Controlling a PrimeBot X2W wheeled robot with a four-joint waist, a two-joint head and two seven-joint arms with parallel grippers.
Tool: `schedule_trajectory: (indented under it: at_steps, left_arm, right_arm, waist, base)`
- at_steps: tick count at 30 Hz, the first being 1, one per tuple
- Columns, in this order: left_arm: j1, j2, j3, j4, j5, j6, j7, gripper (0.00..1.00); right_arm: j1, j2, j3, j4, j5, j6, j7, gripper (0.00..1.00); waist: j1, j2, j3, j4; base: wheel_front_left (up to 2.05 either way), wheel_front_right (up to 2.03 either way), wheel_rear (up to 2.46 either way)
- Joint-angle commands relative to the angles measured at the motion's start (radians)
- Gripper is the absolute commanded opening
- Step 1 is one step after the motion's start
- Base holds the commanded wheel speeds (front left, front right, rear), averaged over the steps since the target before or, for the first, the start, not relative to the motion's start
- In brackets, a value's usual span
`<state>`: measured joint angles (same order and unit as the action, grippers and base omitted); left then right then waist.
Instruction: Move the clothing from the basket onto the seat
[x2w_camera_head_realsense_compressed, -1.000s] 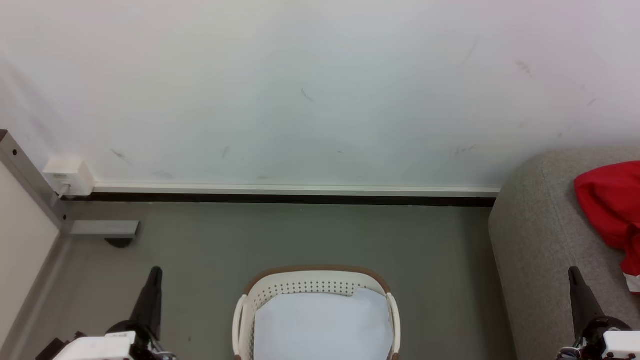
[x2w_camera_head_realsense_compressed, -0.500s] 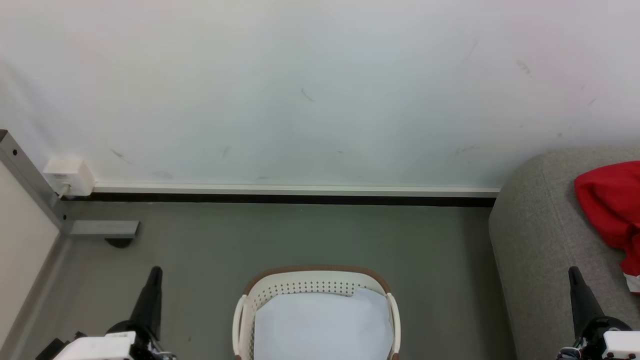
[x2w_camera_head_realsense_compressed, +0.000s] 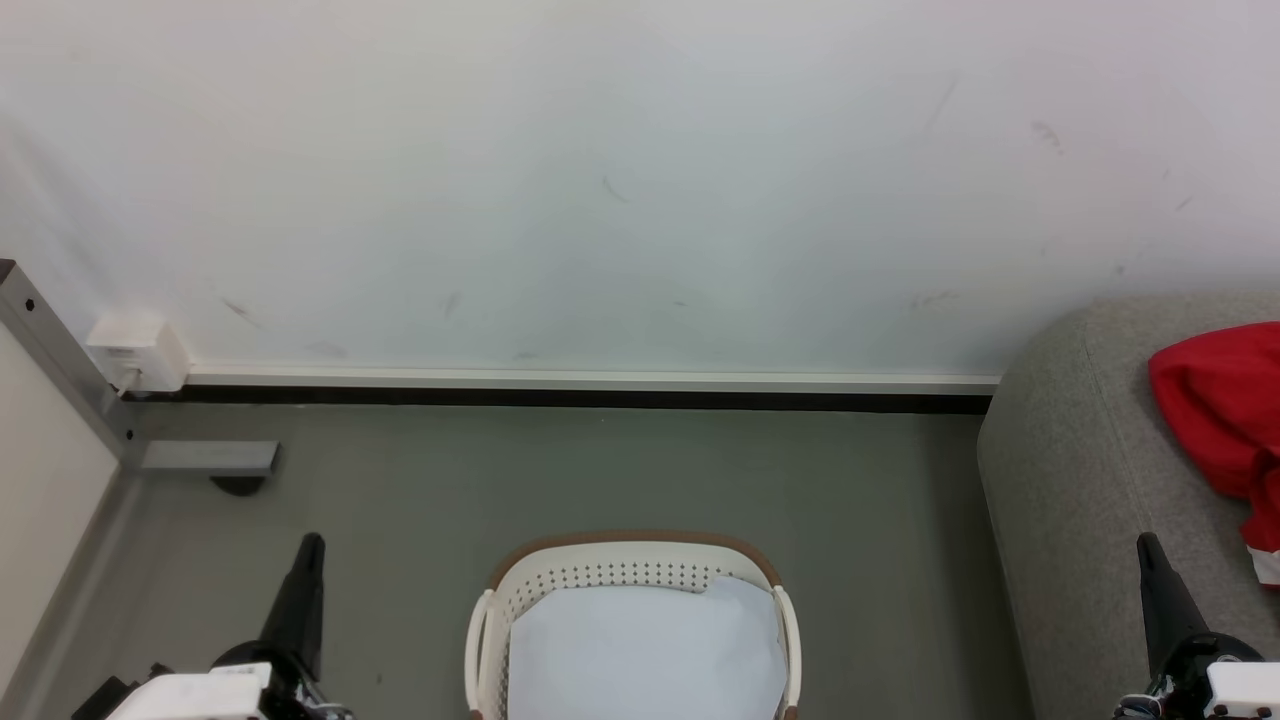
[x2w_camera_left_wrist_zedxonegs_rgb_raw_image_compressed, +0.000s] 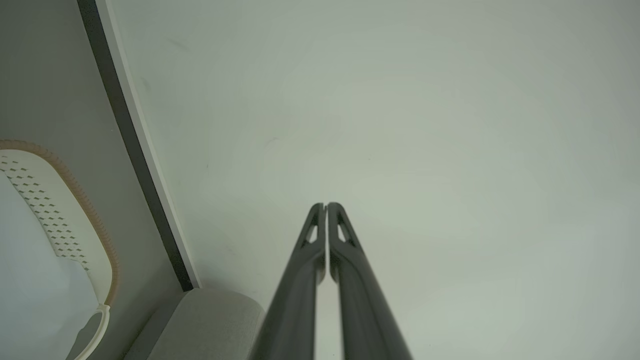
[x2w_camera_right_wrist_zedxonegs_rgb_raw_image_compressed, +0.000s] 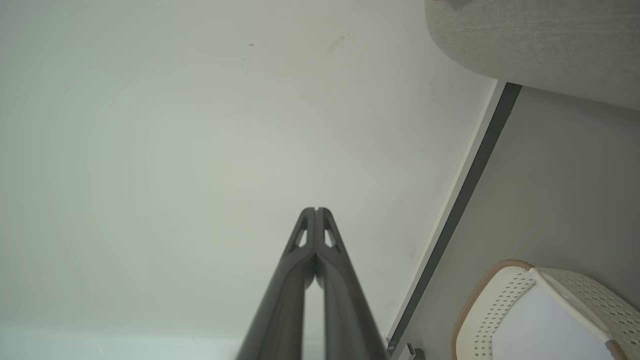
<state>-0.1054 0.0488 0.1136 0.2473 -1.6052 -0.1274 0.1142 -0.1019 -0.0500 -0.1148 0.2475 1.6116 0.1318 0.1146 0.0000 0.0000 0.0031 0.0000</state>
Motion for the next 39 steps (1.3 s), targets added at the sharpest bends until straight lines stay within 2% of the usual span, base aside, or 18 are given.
schedule_trajectory:
  at_steps: [1,39]
  left_arm:
    - [-0.007,0.002,0.002,-0.004,-0.014,-0.007,0.004,0.0]
    - [-0.007,0.002,0.002,-0.004,-0.014,-0.006,0.004,0.0]
  right_arm:
    - [-0.012,0.001,-0.004,-0.006,0.001,-0.002,0.004,0.0]
    - [-0.012,0.001,-0.003,-0.006,0.002,-0.002,0.003,0.0]
  waist:
    - [0.0,0.0,0.0,0.0]
    - [0.0,0.0,0.0,0.0]
  base:
    - [0.0,0.0,0.0]
    - [0.0,0.0,0.0]
